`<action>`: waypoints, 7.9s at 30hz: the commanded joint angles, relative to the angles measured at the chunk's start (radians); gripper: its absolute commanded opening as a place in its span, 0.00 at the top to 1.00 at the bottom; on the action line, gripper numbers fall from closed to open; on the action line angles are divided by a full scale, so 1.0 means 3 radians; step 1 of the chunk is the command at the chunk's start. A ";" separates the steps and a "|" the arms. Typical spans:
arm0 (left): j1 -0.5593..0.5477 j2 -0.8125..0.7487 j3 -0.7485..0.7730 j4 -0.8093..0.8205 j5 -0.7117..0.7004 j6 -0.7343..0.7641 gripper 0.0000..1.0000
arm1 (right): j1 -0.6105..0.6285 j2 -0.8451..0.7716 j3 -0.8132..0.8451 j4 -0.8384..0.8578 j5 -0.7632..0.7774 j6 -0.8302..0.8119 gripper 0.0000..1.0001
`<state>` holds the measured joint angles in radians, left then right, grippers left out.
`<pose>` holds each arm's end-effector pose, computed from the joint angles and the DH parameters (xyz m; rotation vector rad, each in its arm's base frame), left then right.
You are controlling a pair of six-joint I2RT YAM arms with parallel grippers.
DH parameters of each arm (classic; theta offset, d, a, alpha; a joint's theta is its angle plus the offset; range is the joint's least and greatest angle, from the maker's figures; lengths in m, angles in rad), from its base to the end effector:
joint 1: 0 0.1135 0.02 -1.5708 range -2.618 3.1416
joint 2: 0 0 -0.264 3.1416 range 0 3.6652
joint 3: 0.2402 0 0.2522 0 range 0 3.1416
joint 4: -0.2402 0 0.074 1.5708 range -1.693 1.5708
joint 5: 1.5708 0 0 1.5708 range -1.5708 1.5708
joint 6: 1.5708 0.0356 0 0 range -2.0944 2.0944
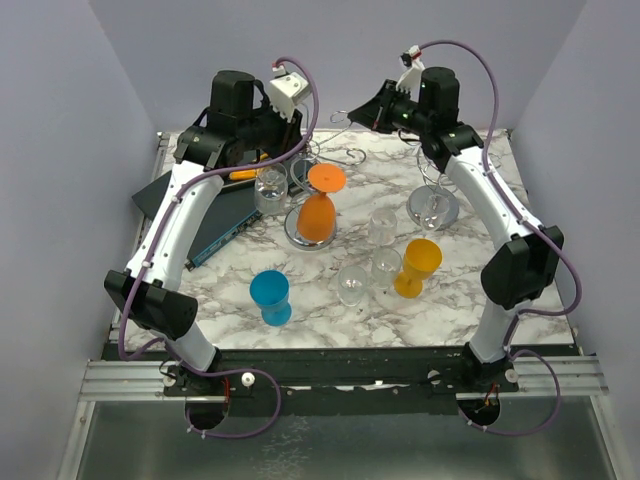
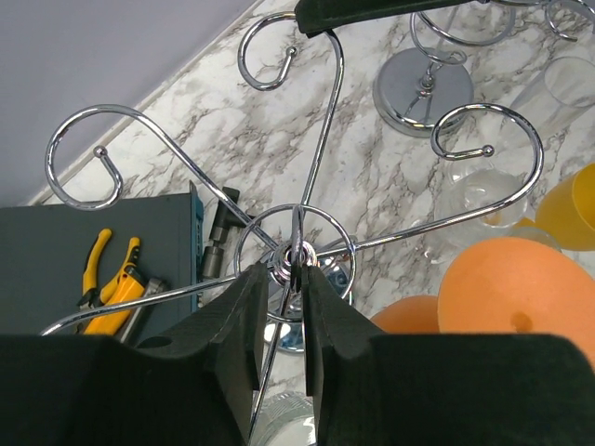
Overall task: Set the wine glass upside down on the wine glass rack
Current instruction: Adjust the wine rack at the center of the board, then pick up the wine glass at the center of the board.
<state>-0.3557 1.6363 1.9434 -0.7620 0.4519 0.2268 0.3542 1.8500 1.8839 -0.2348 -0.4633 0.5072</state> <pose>0.3207 -0.1357 0.4616 0.8479 1.8308 -0.5384 0.4065 0.1673 0.4144 -0.2123 1.8564 1.0190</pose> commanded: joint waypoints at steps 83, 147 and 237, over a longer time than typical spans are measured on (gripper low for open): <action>-0.0013 -0.0043 -0.0068 0.0289 -0.0494 0.0016 0.83 | 0.0177 -0.0723 -0.0912 0.0033 0.0415 0.0146 0.95; -0.0052 -0.0040 -0.0096 0.0323 -0.0681 0.0051 0.63 | 0.1034 -0.1576 -0.1413 -0.0707 0.1345 0.0418 0.66; -0.0046 -0.1294 -0.0545 -0.0589 -0.0906 -0.0295 0.01 | 0.1646 -0.1222 -0.2706 -0.1180 0.1724 -0.0110 0.99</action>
<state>-0.3687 1.2659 1.7908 -0.9260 0.1493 0.1501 0.8322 1.4765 1.0416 -0.6033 0.0177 0.4778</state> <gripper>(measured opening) 0.986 0.101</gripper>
